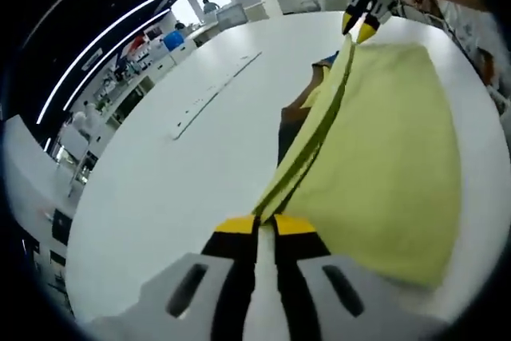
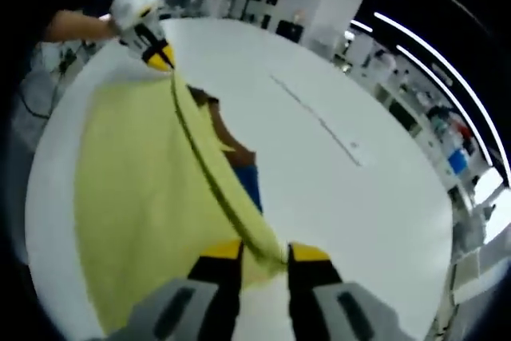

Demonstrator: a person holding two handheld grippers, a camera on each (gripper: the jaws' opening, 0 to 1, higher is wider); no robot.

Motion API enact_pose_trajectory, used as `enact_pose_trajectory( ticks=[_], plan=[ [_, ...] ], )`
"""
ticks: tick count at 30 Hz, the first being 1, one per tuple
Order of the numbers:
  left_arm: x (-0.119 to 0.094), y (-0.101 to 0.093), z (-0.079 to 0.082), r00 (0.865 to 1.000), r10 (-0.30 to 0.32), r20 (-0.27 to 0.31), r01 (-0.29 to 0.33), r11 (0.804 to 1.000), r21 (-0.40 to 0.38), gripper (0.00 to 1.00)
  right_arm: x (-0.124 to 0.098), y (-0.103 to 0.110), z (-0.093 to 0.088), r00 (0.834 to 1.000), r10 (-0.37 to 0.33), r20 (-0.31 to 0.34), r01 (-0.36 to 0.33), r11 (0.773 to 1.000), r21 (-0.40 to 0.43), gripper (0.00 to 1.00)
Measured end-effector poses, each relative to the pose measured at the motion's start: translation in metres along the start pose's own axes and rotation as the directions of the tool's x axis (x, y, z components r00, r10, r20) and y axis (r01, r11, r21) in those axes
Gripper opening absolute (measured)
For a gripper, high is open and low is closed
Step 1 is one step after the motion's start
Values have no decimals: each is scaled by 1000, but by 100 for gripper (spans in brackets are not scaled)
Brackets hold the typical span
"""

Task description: Fold the garment on the visible template until the final outline fits inside the template.

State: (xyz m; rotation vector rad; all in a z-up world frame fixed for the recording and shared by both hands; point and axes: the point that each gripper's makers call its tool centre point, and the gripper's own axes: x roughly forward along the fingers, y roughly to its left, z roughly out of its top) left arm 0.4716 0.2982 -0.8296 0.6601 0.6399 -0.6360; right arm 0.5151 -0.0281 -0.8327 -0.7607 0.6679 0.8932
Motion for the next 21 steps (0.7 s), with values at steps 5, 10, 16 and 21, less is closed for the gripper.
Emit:
enact_pose_trajectory(
  ticks=[5,10,16,21],
  plan=[
    [12,9,3,1000,19,-1,-19,999,42,11,9,2,-4,999,1,-48,-4,998,-68,7],
    [19,19,1,997,71,-7,-71,997,-29,9,13,-16,-3,998,-68,-19,69,996,64,3],
    [20,25,1,994,108,-25,-109,990,-83,12,15,-23,-3,996,-88,-4,87,974,210,12],
    [14,27,-5,993,118,-25,-121,973,-199,17,14,-32,-7,993,-116,5,109,942,318,28]
  ],
)
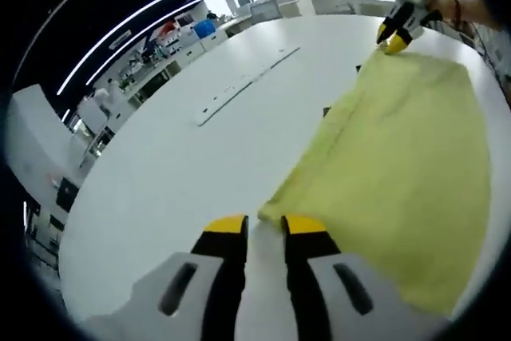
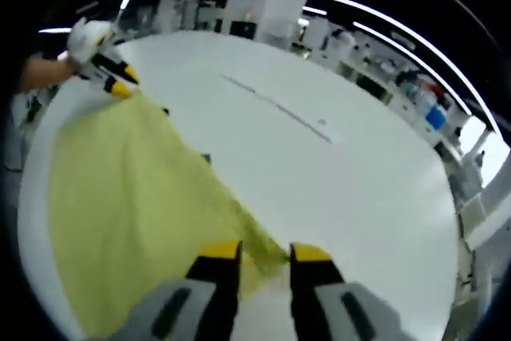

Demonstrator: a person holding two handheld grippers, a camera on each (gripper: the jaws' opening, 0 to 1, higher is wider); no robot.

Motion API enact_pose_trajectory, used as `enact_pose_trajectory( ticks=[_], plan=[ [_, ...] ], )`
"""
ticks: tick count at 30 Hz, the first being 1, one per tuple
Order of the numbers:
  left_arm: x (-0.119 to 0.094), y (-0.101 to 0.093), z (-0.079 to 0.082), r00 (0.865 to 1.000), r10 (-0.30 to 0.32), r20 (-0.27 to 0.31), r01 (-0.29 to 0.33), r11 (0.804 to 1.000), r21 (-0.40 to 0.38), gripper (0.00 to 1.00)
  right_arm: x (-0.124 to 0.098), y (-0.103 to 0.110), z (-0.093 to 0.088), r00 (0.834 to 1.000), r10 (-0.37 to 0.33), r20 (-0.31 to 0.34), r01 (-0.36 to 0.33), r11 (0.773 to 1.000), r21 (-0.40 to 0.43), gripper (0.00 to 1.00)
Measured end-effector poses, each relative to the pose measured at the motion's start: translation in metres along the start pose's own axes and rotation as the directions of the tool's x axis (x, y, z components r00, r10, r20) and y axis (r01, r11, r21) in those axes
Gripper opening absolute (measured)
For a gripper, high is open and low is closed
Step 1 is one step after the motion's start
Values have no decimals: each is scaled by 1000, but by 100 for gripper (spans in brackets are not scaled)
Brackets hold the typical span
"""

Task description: Fold the garment on the visible template until the final outline fits inside the template.

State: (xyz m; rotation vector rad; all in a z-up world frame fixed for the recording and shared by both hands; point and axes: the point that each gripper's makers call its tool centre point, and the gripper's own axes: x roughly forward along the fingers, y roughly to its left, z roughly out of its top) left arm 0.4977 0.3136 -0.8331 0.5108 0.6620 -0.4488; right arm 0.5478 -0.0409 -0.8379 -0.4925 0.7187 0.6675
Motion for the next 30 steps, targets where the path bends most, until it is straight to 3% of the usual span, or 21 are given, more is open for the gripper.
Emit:
enact_pose_trajectory(
  ticks=[3,7,9,12,14,17,21,30],
  plan=[
    [-5,1,-2,1000,-9,16,10,995,-95,25,-4,1,8,998,24,54,-28,997,67,43],
    [-16,-3,2,999,-33,27,38,981,-188,44,-18,14,12,992,72,102,-90,978,188,53],
    [-26,-9,7,997,-48,62,60,974,-218,55,-23,19,14,988,91,123,-117,967,227,61],
    [-37,-11,10,991,-79,105,106,956,-275,62,-33,25,18,979,104,175,-149,952,267,81],
    [-46,-16,14,984,-97,148,140,940,-311,69,-38,29,20,972,122,198,-175,946,274,88],
    [-57,-20,15,974,-115,194,178,922,-345,76,-48,36,19,963,157,219,-219,931,293,90],
    [-74,-26,18,962,-122,243,202,917,-344,81,-64,50,15,957,181,225,-244,925,293,93],
    [-107,-53,11,953,-146,267,232,916,-327,86,-94,76,-4,950,220,220,-280,914,295,92]
  ],
)
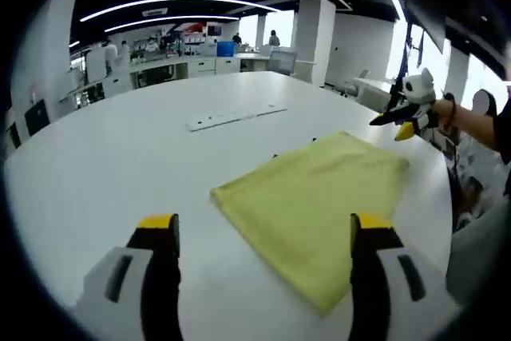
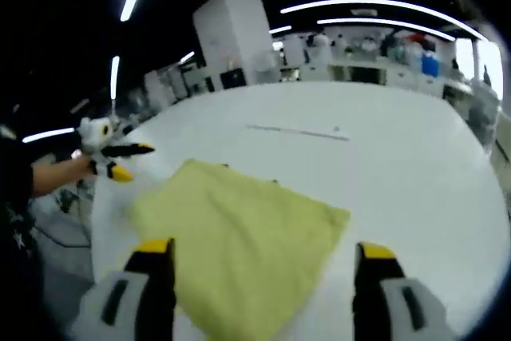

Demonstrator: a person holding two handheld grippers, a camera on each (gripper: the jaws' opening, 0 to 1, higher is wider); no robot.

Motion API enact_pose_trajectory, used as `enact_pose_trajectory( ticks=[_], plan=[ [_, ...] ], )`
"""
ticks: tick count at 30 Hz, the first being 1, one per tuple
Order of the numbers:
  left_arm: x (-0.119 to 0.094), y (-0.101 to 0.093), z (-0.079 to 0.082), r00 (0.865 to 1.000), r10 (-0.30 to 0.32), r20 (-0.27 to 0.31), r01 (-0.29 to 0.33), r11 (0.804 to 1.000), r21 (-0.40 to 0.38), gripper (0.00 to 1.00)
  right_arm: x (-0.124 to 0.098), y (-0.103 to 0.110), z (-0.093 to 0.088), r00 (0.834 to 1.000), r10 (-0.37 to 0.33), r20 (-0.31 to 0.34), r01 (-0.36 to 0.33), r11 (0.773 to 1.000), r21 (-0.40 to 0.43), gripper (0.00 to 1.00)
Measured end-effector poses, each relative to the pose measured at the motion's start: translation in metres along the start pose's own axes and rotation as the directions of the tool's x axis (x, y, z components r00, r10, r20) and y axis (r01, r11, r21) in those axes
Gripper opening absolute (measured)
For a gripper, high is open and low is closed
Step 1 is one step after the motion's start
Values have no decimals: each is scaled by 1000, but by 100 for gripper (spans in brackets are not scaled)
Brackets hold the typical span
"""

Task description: Fold the garment on the visible template until the final outline fits inside the template.

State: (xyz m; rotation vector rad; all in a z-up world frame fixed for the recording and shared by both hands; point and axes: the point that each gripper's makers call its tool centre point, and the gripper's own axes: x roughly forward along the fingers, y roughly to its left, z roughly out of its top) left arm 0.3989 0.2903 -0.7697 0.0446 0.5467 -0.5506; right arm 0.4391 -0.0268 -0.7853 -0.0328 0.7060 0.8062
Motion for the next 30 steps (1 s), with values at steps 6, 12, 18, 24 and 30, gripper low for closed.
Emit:
enact_pose_trajectory(
  ticks=[6,12,18,24,30],
  plan=[
    [-15,-16,-14,1000,-16,-8,16,1000,19,89,-17,15,-18,1000,-10,-15,10,1000,-5,91],
    [-22,-23,-27,1000,-23,-19,23,1000,-3,86,-28,28,-36,999,8,-33,-8,1000,-2,86],
    [-27,-39,-39,998,-63,-20,64,998,14,71,-37,30,-50,999,17,-41,-18,999,-36,72],
    [-28,-50,-54,996,-83,-38,84,996,24,59,-43,27,-67,998,10,-55,-14,997,-71,59],
    [-26,-56,-69,994,-92,-59,94,995,31,44,-45,24,-85,996,-4,-84,-5,995,-102,41]
  ],
)
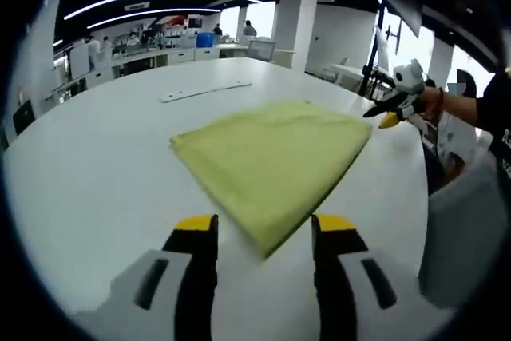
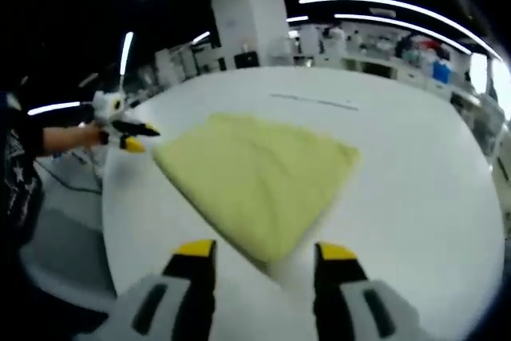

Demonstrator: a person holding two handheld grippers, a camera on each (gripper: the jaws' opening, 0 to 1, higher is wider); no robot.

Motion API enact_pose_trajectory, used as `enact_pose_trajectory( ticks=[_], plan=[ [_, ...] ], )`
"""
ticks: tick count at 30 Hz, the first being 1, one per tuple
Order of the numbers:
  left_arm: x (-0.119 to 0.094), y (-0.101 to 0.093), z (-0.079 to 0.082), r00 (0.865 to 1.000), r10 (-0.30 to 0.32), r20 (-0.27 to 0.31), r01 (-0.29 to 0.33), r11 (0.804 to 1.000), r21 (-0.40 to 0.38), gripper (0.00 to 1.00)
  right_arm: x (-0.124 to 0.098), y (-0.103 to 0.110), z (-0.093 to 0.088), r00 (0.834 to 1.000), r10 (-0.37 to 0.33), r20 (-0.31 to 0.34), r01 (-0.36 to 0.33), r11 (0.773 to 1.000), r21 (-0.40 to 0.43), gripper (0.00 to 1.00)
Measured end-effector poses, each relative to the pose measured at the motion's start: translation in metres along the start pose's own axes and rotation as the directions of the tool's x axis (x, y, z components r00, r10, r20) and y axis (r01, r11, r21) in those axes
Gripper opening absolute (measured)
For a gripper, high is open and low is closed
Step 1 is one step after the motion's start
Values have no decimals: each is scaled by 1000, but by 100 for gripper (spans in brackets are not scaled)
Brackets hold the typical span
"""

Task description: Fold the garment on the visible template until the final outline fits inside the template.

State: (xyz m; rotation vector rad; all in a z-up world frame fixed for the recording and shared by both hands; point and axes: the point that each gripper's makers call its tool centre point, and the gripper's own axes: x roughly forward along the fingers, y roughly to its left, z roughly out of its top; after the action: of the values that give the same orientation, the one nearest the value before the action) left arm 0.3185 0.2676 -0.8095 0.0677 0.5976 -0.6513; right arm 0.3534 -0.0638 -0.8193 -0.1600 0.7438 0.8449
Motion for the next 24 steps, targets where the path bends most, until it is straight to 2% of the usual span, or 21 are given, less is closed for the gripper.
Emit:
enact_pose_trajectory(
  ticks=[3,6,10,15,17,24],
  plan=[
    [0,-1,-3,1000,-2,-4,2,1000,-11,40,2,-4,-9,1000,-14,-13,14,1000,-23,31],
    [1,1,-7,1000,0,-10,0,1000,-7,35,2,-6,-12,1000,-23,-5,22,999,-27,20],
    [2,0,-11,999,-1,-32,0,1000,-5,29,4,-8,-15,1000,-28,-4,28,999,-20,11],
    [3,-2,-17,999,-17,-46,17,1000,6,15,6,-7,-19,999,-30,-27,30,999,-22,4],
    [3,-3,-19,998,-20,-52,21,1000,15,13,6,-6,-19,999,-29,-28,28,999,-22,0],
    [3,-3,-21,997,-29,-66,31,999,21,0,7,-8,-20,999,-15,-34,14,1000,-18,0]
  ],
)
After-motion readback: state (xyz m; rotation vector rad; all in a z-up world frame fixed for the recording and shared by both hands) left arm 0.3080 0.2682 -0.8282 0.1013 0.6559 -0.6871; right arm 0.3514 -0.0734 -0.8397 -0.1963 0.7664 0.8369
